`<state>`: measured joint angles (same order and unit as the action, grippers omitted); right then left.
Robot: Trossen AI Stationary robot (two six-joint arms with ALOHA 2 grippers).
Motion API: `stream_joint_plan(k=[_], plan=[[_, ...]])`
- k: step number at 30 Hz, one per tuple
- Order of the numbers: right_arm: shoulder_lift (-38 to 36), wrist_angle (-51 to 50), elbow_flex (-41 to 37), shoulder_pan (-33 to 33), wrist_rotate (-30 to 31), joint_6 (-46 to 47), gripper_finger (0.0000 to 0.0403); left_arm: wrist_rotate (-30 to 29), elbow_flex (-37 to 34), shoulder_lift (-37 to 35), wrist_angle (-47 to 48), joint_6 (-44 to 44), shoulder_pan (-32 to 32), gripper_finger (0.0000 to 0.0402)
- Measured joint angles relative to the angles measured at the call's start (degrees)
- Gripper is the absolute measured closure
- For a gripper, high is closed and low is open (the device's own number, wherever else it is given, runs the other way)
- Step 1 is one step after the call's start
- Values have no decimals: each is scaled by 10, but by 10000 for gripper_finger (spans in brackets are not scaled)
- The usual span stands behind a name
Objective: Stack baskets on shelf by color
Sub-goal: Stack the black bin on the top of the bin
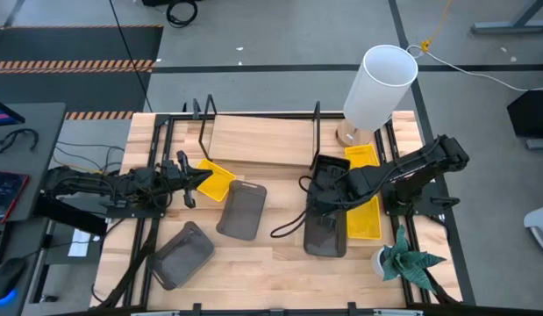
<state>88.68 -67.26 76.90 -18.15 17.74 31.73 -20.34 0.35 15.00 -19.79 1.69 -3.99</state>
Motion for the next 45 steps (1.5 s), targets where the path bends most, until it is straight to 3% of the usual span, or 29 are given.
stream_joint_plan(k=[7,19,31,45], plan=[[0,-35,-11,1,39,15,392,0,0,0,0,0,0,368],[0,16,-128,34,71,-21,392,0,0,0,0,0,0,376],[0,107,-129,72,32,-99,392,0,0,0,0,0,0,366],[0,122,-129,82,16,-121,392,0,0,0,0,0,0,371]])
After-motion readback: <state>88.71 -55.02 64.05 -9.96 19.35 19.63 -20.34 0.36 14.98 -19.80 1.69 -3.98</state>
